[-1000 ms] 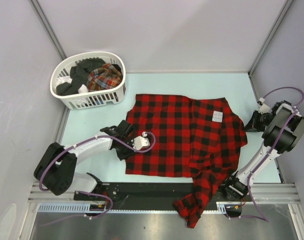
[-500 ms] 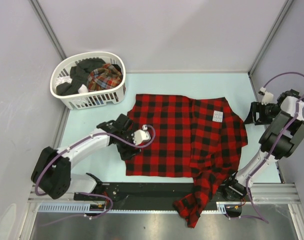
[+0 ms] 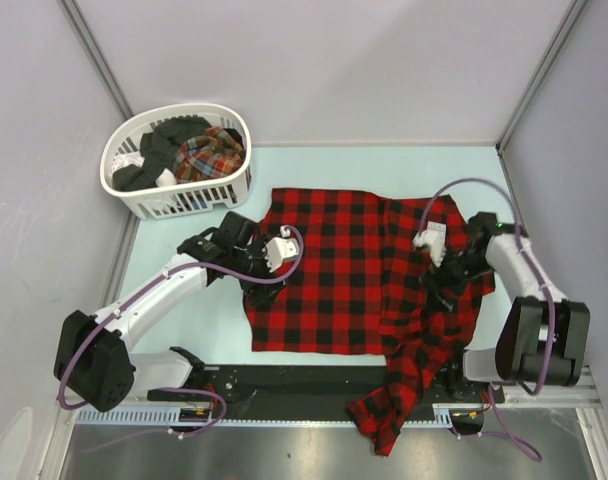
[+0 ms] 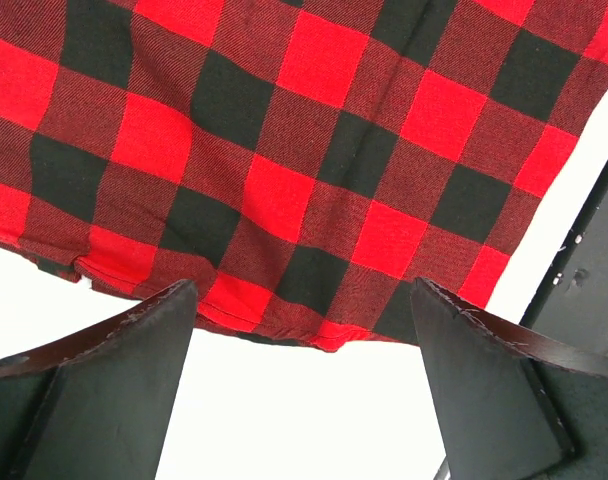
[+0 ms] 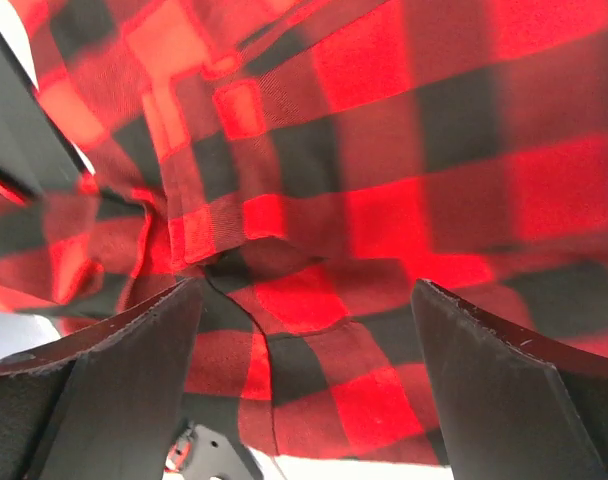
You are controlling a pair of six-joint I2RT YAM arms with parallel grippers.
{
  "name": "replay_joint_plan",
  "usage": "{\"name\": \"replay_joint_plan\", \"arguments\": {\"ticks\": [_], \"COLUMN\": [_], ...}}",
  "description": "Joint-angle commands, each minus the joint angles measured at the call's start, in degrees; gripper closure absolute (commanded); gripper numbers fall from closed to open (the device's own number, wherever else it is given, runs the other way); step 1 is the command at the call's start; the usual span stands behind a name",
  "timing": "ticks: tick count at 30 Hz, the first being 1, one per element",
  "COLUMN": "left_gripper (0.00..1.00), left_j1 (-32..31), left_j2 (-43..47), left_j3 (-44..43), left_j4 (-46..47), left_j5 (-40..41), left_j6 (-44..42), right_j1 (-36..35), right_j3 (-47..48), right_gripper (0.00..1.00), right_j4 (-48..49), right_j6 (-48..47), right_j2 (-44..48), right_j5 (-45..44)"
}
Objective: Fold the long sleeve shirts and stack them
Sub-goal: Fold the shirt
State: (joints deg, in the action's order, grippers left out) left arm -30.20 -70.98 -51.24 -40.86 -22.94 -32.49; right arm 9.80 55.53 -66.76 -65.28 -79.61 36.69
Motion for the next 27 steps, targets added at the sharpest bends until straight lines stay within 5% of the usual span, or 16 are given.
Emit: {"name": "replay_joint_plan", "arguments": {"ticks": [1,9,12,21,27], "left_gripper": [0.07,0.04,0.04,0.05,0.13], "left_j1": [0.31,0.31,0.4,9.8,12.09], "left_j2": [0.67,0.32,-0.91,-18.19,-36.13], "left_j3": [-0.26,0.35,0.01,-16.85,-38.64], "left_j4": [0.52,1.66,3.15,7.02,9.84], "left_j5": [-1.76,-0.71,0.17,-3.6,-0.18], "left_j6": [0.85,0.06,0.06,-0.12,1.2], "right_j1": [-9.6,-18.15,-19.56,-17.02,-7.02], "right_j3": [-8.83,-15.27,-15.45,-8.26,-1.23], "right_gripper": [0.09,0.13,0.24,1.0,1.0], "right_j4": [13.38,22.45,27.64,27.13,30.1], "right_j6": [1.2,3.57,6.02,9.73,17.01], "right_j2": [7.27,8.78,7.73,9.3,8.51], "right_j5": [-11.63,-18.4,-19.19,-15.77,-6.91]}}
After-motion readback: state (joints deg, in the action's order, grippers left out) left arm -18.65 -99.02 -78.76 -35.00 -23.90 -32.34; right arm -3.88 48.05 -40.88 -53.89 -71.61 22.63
